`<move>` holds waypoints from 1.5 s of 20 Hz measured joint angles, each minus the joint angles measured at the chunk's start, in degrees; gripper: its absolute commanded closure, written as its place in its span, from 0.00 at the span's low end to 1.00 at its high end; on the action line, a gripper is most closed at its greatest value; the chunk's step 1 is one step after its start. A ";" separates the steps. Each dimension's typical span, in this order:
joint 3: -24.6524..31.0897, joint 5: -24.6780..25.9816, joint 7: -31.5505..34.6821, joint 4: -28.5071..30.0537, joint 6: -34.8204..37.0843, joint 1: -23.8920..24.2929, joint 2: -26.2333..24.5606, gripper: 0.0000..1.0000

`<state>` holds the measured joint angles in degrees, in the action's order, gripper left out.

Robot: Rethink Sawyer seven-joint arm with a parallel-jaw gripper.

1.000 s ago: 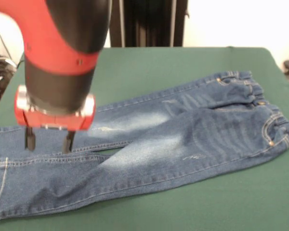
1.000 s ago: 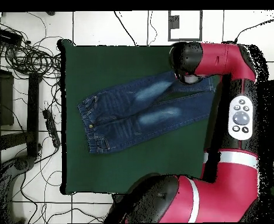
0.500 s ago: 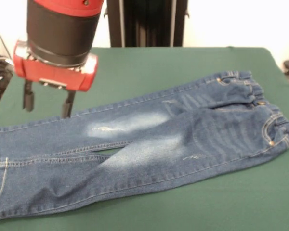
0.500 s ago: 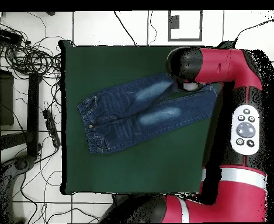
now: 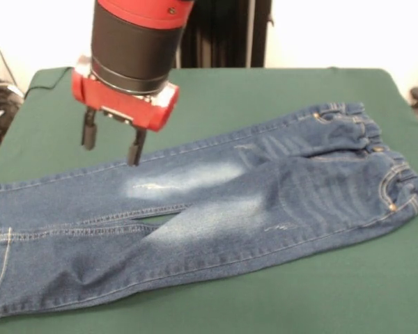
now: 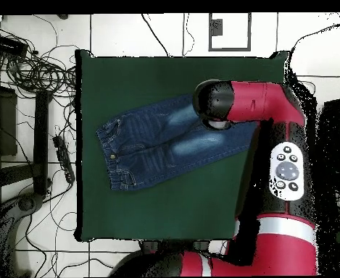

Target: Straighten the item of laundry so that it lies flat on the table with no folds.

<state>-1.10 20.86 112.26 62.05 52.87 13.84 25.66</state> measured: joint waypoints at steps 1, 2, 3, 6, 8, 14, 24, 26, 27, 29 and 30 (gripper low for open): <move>-0.27 -0.05 0.77 0.34 -0.56 -0.25 -0.06 0.00; -0.55 -0.09 1.55 0.68 -1.13 -0.51 -0.13 0.00; -1.06 -0.12 3.28 1.39 -2.44 -1.10 -0.32 0.00; -2.19 -0.13 6.69 2.41 -6.00 -2.42 -0.98 0.00; -2.59 -0.12 7.95 2.69 -7.65 -2.93 -1.43 0.00; -3.85 -0.30 11.13 3.29 -13.89 -4.98 -4.14 0.00; -4.74 -4.84 11.72 3.48 -14.28 -6.09 -7.56 0.00; -5.12 -5.54 12.05 3.45 -14.29 -6.41 -7.99 0.00; -5.68 -6.20 12.37 3.48 -14.28 -6.82 -8.56 0.00; -6.56 -7.24 12.93 3.47 -14.28 -7.68 -9.60 0.00; -6.83 -7.54 13.12 3.46 -14.29 -8.02 -9.96 0.00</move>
<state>-7.93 13.32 125.38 65.51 38.58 5.82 15.70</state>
